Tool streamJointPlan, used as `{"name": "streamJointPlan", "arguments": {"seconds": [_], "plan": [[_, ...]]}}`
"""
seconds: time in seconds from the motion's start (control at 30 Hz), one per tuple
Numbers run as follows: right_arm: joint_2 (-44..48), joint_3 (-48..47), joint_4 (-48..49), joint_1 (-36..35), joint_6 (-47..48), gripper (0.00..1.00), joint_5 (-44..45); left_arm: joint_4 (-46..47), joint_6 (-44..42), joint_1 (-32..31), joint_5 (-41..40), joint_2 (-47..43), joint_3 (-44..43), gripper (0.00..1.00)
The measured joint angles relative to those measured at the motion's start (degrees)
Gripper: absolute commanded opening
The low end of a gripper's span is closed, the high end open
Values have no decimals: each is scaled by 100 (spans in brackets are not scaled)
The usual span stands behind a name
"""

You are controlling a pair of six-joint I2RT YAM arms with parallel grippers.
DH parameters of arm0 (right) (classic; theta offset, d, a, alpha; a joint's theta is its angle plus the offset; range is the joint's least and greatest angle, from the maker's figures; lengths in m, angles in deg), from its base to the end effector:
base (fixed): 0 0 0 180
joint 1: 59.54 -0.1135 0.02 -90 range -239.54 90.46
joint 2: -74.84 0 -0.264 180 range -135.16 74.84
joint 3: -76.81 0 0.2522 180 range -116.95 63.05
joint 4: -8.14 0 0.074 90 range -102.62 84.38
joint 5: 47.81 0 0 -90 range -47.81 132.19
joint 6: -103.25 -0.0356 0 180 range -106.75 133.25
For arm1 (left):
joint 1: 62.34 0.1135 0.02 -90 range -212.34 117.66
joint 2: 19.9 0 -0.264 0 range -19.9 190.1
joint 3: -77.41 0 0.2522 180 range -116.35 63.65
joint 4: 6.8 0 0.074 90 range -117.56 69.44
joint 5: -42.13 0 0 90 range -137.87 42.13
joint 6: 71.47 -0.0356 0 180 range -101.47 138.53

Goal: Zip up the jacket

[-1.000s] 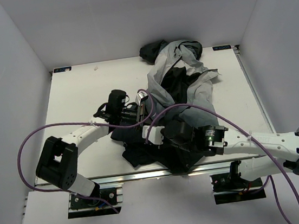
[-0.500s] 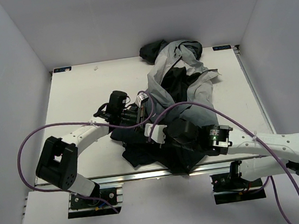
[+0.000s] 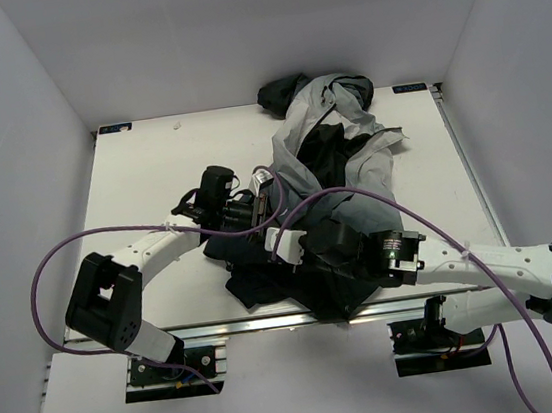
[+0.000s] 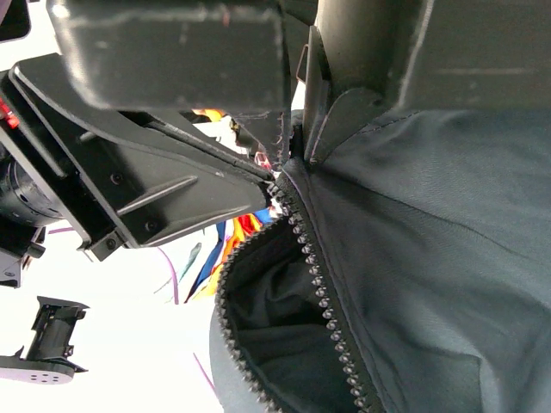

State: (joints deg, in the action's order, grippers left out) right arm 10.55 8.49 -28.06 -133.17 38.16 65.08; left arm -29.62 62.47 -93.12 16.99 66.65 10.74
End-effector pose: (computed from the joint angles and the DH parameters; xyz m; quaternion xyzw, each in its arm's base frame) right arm 0.0830 0.2335 0.3122 -0.5875 0.6325 0.0372 0.5033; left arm 0.2471 -0.1847 0.2308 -0.1251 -0.7927 0.5959 0.0290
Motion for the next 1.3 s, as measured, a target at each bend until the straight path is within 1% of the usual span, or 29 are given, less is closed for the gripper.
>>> {"name": "streamJointPlan", "arguments": {"seconds": [0.03,0.1,0.4,0.53,0.73,0.87,0.9,0.93,0.97,1.03,1.07,1.1,1.13,1.17,1.2,1.23,1.27,1.3], "plan": [[-4,0,11,0,-2,8,20,0,0,0,0,-4,-9,0],[-13,0,37,4,-15,0,76,-2,-4,0,0,-11,-11,0],[-98,-2,92,0,-57,0,284,-72,-72,2,-48,-11,-24,0],[-103,-2,273,-24,-166,0,638,-236,-199,4,-155,-11,-129,0],[-278,-7,619,-105,-398,0,1462,-490,-490,17,-391,-11,-409,0],[-387,-7,769,-120,-452,0,1672,-686,-673,31,-557,-13,-518,0],[-391,-7,782,-118,-466,0,1674,-765,-732,31,-592,-13,-557,26],[-391,-11,782,-118,-492,0,1652,-896,-839,28,-634,-15,-625,39],[-391,-37,763,-114,-501,0,1631,-1056,-955,28,-693,-15,-713,43],[-389,-149,726,-61,-555,0,1611,-1438,-1187,24,-863,-28,-883,45],[-389,-219,699,-33,-621,0,1606,-1609,-1307,22,-1001,-57,-966,50],[-389,-278,664,-15,-671,0,1600,-1729,-1408,22,-1117,-96,-1036,58],[-387,-332,605,13,-719,0,1591,-1832,-1506,22,-1261,-166,-1099,74],[-374,-382,560,48,-785,0,1567,-1910,-1613,22,-1399,-247,-1150,79],[-356,-428,516,94,-839,0,1523,-2031,-1679,20,-1567,-345,-1213,80],[-339,-476,461,142,-905,0,1475,-2133,-1755,20,-1735,-455,-1276,85],[-321,-520,400,190,-979,0,1390,-2205,-1834,20,-1902,-551,-1335,87],[-306,-581,304,238,-1073,0,1287,-2256,-1932,20,-2090,-673,-1386,91]]}}
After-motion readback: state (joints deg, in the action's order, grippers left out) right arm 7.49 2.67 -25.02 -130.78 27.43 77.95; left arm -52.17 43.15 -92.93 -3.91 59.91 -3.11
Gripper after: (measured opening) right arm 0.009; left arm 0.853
